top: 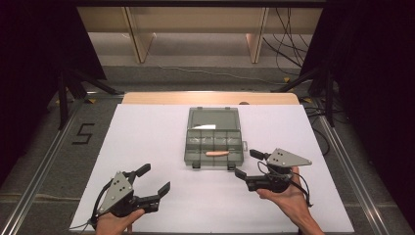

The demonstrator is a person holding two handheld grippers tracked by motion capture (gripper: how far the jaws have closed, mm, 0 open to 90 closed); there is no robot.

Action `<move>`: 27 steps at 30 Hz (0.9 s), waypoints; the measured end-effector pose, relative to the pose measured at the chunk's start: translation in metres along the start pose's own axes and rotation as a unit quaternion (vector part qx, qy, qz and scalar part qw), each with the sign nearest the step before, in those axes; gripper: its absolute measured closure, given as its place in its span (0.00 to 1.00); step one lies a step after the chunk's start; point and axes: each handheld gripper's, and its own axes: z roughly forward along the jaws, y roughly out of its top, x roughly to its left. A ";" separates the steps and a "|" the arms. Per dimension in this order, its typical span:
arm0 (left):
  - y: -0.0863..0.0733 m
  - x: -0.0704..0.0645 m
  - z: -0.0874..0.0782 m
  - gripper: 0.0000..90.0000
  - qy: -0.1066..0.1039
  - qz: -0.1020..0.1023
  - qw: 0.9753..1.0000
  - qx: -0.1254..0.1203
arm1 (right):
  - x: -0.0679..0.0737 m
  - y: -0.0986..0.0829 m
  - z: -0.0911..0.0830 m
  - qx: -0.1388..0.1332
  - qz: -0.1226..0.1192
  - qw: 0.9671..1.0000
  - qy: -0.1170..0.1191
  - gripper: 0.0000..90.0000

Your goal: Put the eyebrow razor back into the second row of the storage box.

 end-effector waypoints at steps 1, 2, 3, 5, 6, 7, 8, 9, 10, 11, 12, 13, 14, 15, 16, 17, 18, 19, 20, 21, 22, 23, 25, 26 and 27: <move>0.000 0.000 0.000 0.18 -0.001 0.000 1.000 0.000 | 0.000 0.000 0.000 -0.001 0.001 1.000 0.000 0.19; 0.000 0.000 0.000 0.18 -0.001 0.001 1.000 0.000 | 0.001 -0.001 -0.002 -0.002 -0.003 1.000 -0.006 0.19; 0.000 0.000 0.000 0.18 -0.001 -0.001 1.000 0.000 | 0.001 -0.001 -0.002 -0.002 0.000 1.000 -0.003 0.19; 0.000 0.000 0.000 0.18 -0.001 0.000 1.000 0.000 | 0.002 -0.002 -0.004 -0.001 0.001 1.000 -0.004 0.19; 0.000 0.000 0.000 0.18 -0.001 0.001 1.000 0.000 | 0.002 -0.002 -0.005 -0.001 -0.001 1.000 -0.006 0.19; 0.000 0.000 0.000 0.18 -0.002 0.001 1.000 0.000 | 0.002 -0.003 -0.006 -0.001 0.000 1.000 -0.006 0.19; 0.000 0.000 0.000 0.18 -0.002 0.001 1.000 0.000 | 0.003 -0.004 -0.006 -0.007 0.003 1.000 -0.005 0.19; 0.000 0.000 0.000 0.18 -0.002 0.001 1.000 0.000 | 0.003 -0.005 -0.006 -0.005 0.003 1.000 -0.002 0.19; 0.000 0.000 0.000 0.18 -0.002 0.001 1.000 0.000 | 0.003 -0.006 -0.007 -0.006 0.004 1.000 -0.002 0.19; 0.000 0.000 0.000 0.18 -0.002 0.000 1.000 0.001 | 0.004 -0.007 -0.007 -0.008 0.005 1.000 -0.002 0.19; 0.000 0.000 0.000 0.18 -0.002 0.001 1.000 0.001 | 0.004 -0.007 -0.009 -0.002 0.004 1.000 -0.004 0.19; 0.000 -0.001 0.000 0.18 -0.003 0.001 1.000 0.001 | 0.004 -0.008 -0.009 -0.002 0.005 1.000 -0.003 0.19; 0.000 -0.001 0.000 0.18 -0.003 0.001 1.000 0.002 | 0.005 -0.008 -0.010 -0.001 0.005 1.000 -0.004 0.19; 0.000 -0.001 0.001 0.18 -0.006 0.001 1.000 -0.003 | 0.004 -0.009 -0.010 -0.010 0.002 1.000 -0.004 0.19; -0.001 -0.001 0.001 0.18 -0.008 0.001 1.000 -0.003 | 0.005 -0.010 -0.009 -0.011 0.007 1.000 -0.001 0.19; 0.000 -0.001 0.000 0.18 -0.005 0.001 1.000 0.001 | 0.005 -0.010 -0.010 -0.011 0.008 1.000 -0.002 0.19; 0.000 -0.001 0.000 0.18 -0.004 0.001 1.000 0.003 | 0.005 -0.010 -0.011 -0.002 0.006 1.000 -0.004 0.19; 0.000 -0.001 0.000 0.18 -0.004 0.003 1.000 0.003 | 0.006 -0.011 -0.011 -0.005 0.007 1.000 -0.006 0.19; -0.001 -0.001 0.001 0.18 -0.007 0.002 1.000 -0.003 | 0.006 -0.011 -0.012 -0.003 0.007 1.000 -0.005 0.19; 0.000 -0.001 0.001 0.18 -0.006 0.001 1.000 -0.001 | 0.005 -0.011 -0.012 -0.003 0.006 1.000 -0.006 0.19; 0.000 -0.001 0.000 0.18 -0.003 0.003 1.000 0.004 | 0.005 -0.012 -0.012 -0.009 0.005 1.000 -0.008 0.19; 0.000 -0.001 0.000 0.18 -0.004 0.003 1.000 0.003 | 0.005 -0.013 -0.012 -0.011 0.005 1.000 -0.009 0.19; 0.000 -0.001 0.000 0.18 -0.004 0.002 1.000 0.004 | 0.005 -0.014 -0.013 -0.004 0.007 1.000 -0.005 0.19; 0.000 -0.002 0.000 0.18 -0.004 0.002 1.000 0.003 | 0.004 -0.015 -0.013 -0.011 0.007 1.000 -0.005 0.19; 0.000 -0.002 0.000 0.18 -0.004 0.002 1.000 0.003 | 0.004 -0.015 -0.013 -0.009 0.008 1.000 -0.008 0.19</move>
